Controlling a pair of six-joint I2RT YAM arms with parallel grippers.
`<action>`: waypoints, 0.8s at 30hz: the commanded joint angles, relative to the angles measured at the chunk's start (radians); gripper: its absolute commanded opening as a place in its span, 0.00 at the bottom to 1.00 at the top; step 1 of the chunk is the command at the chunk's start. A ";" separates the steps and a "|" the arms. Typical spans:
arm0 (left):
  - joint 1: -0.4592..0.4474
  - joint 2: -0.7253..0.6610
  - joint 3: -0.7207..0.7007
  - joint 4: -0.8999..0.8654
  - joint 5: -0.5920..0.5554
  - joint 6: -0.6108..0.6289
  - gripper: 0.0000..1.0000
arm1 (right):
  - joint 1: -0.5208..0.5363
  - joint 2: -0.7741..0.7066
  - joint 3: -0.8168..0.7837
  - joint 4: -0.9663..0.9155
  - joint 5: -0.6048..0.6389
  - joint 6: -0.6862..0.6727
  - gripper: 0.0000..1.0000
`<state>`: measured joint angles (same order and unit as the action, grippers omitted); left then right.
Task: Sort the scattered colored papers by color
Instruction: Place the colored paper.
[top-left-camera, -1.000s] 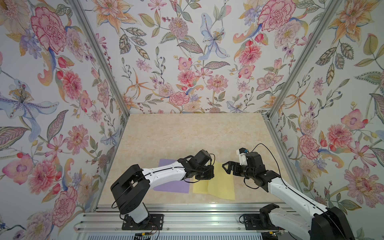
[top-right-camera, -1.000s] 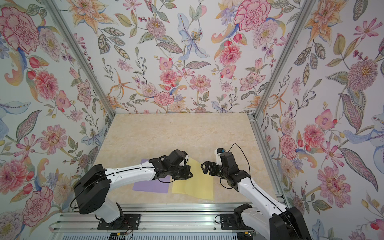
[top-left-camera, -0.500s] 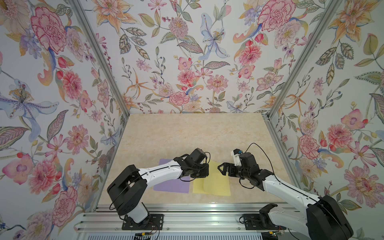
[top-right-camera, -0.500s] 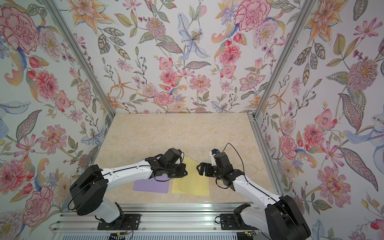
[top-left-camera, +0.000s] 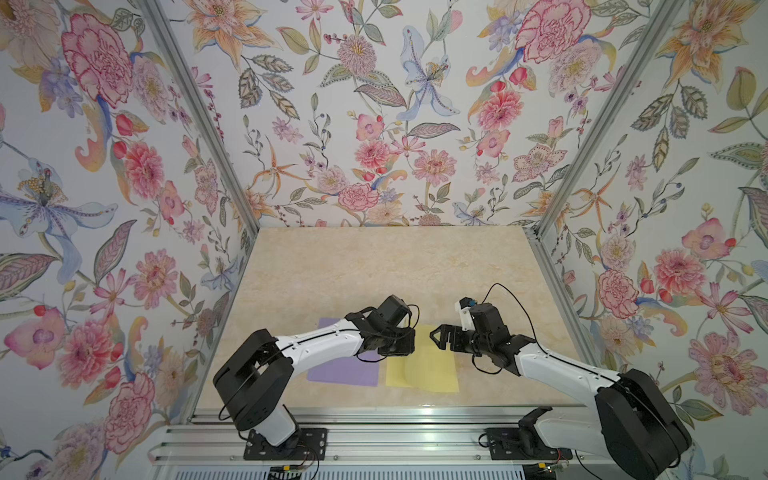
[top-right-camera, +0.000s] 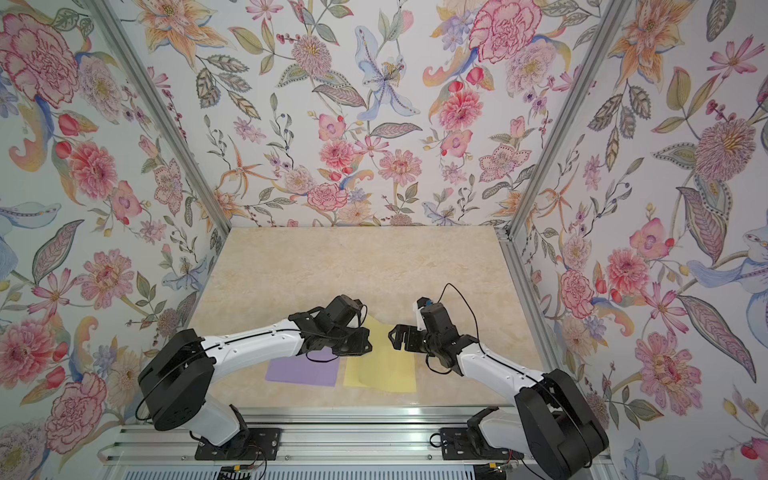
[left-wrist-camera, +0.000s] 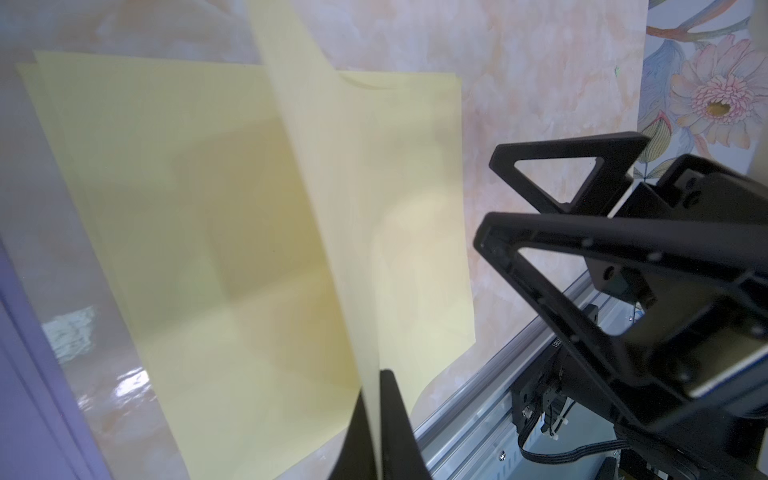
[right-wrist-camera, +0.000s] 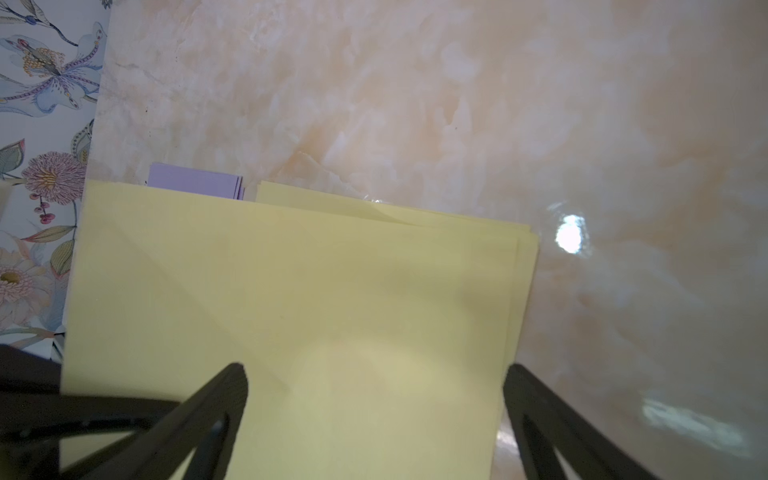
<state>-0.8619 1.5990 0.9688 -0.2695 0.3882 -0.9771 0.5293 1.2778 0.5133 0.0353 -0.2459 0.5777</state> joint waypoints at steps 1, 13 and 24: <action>0.014 0.020 0.022 -0.028 0.014 0.028 0.00 | 0.014 0.040 0.030 0.059 0.004 0.014 1.00; 0.024 0.024 0.025 -0.033 0.016 0.037 0.00 | 0.044 0.187 0.088 0.090 0.029 -0.004 1.00; 0.028 0.024 0.028 -0.035 0.020 0.038 0.00 | 0.057 0.255 0.085 0.076 0.050 0.003 1.00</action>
<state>-0.8486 1.6066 0.9718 -0.2874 0.3923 -0.9569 0.5766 1.4960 0.5961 0.1402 -0.2157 0.5812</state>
